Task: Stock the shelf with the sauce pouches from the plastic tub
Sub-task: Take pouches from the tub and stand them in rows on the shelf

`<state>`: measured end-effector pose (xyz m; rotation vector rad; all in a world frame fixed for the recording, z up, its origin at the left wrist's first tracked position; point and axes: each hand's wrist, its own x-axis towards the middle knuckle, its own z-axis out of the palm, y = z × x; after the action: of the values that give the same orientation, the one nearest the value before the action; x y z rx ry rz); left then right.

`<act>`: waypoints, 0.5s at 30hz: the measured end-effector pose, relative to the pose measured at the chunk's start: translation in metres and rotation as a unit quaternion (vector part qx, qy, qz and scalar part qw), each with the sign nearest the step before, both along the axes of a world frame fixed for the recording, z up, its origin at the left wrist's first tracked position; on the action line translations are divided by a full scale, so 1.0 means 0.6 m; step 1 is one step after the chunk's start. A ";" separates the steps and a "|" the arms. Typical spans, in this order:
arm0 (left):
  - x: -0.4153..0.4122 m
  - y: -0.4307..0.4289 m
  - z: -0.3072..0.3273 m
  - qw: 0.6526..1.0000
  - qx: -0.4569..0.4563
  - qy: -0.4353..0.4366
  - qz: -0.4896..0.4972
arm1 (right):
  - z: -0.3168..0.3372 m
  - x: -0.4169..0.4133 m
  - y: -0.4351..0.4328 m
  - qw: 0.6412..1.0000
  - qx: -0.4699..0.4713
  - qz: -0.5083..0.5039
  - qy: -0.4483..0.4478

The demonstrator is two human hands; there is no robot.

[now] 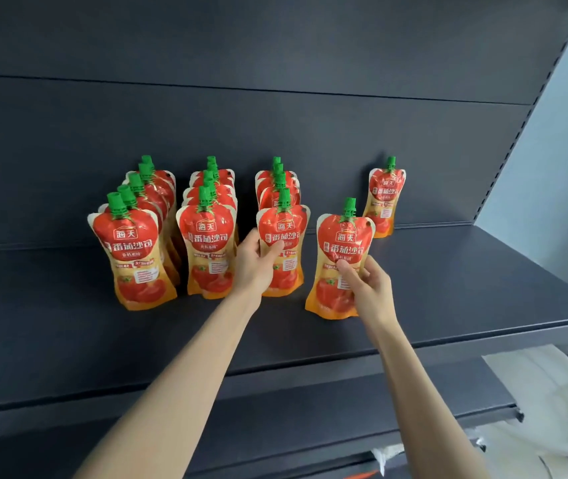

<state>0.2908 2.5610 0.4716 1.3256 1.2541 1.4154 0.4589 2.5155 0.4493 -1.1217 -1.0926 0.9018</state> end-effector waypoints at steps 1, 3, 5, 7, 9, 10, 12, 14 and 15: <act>0.003 0.010 -0.003 1.000 0.000 -0.002 -0.001 | -0.001 0.001 0.007 1.000 0.002 0.001 -0.003; 0.006 0.027 -0.007 1.000 0.001 -0.013 -0.007 | -0.003 0.001 0.021 1.000 0.005 0.004 -0.007; 0.008 0.041 -0.011 1.000 0.008 -0.020 -0.016 | -0.004 0.002 0.033 1.000 0.008 0.012 -0.009; 0.008 0.054 -0.013 1.000 0.013 -0.012 -0.017 | -0.005 0.003 0.045 1.000 0.015 0.023 -0.011; 0.008 0.064 -0.015 1.000 0.011 0.004 -0.012 | -0.007 0.003 0.053 0.999 0.021 0.032 -0.010; 0.007 0.067 -0.015 1.000 0.011 0.008 -0.012 | -0.008 0.003 0.056 0.999 0.024 0.036 -0.008; 0.006 0.070 -0.017 1.000 0.013 0.014 -0.015 | -0.009 0.003 0.059 0.999 0.029 0.044 -0.001; 0.006 0.071 -0.018 0.999 0.013 0.024 -0.017 | -0.012 0.005 0.059 0.998 0.031 0.051 0.000; 0.005 0.071 -0.018 0.999 0.013 0.031 -0.015 | -0.012 0.006 0.058 0.998 0.031 0.054 0.000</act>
<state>0.2940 2.6036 0.4610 1.4112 1.2547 1.3825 0.4627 2.5504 0.4420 -1.0192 -1.1830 0.9447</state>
